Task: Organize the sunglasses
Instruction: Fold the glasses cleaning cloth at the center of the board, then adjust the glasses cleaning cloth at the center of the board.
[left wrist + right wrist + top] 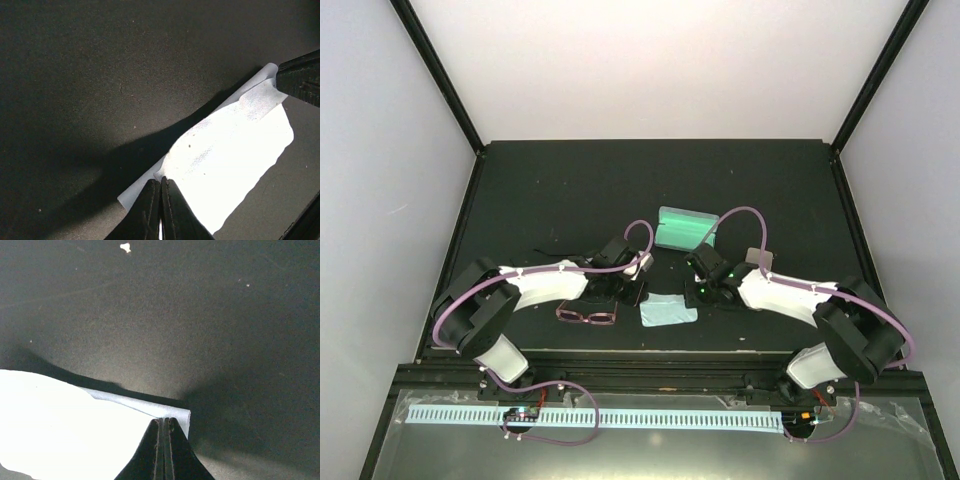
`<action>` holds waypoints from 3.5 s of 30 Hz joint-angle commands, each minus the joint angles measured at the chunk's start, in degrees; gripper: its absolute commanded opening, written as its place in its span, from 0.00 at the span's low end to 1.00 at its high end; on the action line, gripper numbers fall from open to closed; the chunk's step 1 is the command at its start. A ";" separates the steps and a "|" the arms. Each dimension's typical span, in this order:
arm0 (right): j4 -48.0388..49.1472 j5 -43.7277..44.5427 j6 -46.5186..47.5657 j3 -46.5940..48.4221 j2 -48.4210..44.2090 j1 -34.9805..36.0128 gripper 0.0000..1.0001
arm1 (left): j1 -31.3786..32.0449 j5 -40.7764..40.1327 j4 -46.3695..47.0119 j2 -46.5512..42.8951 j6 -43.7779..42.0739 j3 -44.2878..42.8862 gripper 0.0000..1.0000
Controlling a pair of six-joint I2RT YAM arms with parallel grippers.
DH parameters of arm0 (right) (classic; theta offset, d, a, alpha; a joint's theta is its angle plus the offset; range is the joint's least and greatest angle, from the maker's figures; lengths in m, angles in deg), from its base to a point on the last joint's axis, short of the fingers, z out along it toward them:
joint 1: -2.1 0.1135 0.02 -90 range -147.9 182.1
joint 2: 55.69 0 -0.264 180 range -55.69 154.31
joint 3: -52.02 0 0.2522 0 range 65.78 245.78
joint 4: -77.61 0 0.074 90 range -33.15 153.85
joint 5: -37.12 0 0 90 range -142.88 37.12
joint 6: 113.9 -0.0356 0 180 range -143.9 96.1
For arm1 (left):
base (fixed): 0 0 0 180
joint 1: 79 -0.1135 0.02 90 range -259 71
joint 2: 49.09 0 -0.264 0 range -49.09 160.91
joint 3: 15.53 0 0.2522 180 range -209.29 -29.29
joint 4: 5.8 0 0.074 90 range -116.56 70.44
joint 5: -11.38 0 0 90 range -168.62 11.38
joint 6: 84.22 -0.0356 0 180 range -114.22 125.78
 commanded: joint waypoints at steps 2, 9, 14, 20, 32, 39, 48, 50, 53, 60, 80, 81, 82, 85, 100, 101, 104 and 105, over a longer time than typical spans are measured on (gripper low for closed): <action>1.62 -2.14 1.29 -1.23 0.27 0.02 0.01 | 0.80 1.85 -0.60 1.60 -1.35 0.30 0.08; 2.28 -4.74 1.80 -2.64 -0.91 0.04 0.05 | 1.33 4.50 0.08 1.37 -1.68 1.64 0.19; 0.93 -5.66 1.29 -4.12 -4.82 0.04 0.14 | 1.34 5.78 -0.06 -2.93 -1.65 3.66 0.24; -2.80 -5.46 0.32 -5.19 -12.13 0.01 0.22 | 1.35 7.48 -0.65 -9.52 -1.27 7.17 0.28; 1.55 -6.92 -0.48 -0.43 -7.17 1.46 0.20 | 1.40 7.95 6.59 -7.69 3.03 4.44 0.23; 5.83 -6.68 -2.35 0.39 1.23 3.15 0.17 | 1.74 5.24 6.95 -1.71 4.89 3.10 0.16; -1.83 3.06 -5.78 -2.02 1.85 4.94 0.17 | 2.79 -1.89 0.99 -1.11 5.93 6.52 0.16; -5.46 7.41 -7.22 -2.19 0.28 5.15 0.17 | 2.83 -3.53 -0.65 -2.12 6.06 7.09 0.16; -9.86 12.21 -8.80 -1.92 -2.02 5.61 0.17 | 3.14 -4.25 -2.55 -4.32 5.83 7.36 0.16; -12.21 13.51 -7.79 2.32 -3.44 8.36 0.23 | 4.39 -2.24 -2.65 -8.77 5.99 5.46 0.21; -10.64 11.84 -8.98 3.25 3.17 11.19 0.26 | 7.32 -4.91 -1.40 -4.31 12.87 4.89 0.36; -10.49 11.71 -9.02 3.13 3.34 11.20 0.26 | 7.32 -5.01 -1.39 -4.14 12.93 4.88 0.36; -10.52 11.69 -9.09 3.08 3.48 11.27 0.26 | 7.32 -5.04 -1.27 -4.00 13.06 4.80 0.36; -10.58 11.81 -9.59 2.86 3.72 11.28 0.26 | 7.36 -5.13 -0.90 -3.73 13.28 4.66 0.34; -9.08 10.77 -11.88 1.87 3.20 11.29 0.20 | 7.32 -4.67 -0.42 -3.25 13.61 4.28 0.24; -9.32 11.07 -11.92 2.04 3.24 11.31 0.20 | 7.32 -4.91 -0.34 -3.38 13.66 4.29 0.23; -9.79 11.69 -11.92 2.24 3.20 11.36 0.20 | 7.32 -5.71 -0.59 -3.66 13.76 4.19 0.21; -10.05 12.10 -11.93 2.37 3.12 11.42 0.20 | 7.32 -5.82 -0.60 -3.74 13.87 4.22 0.21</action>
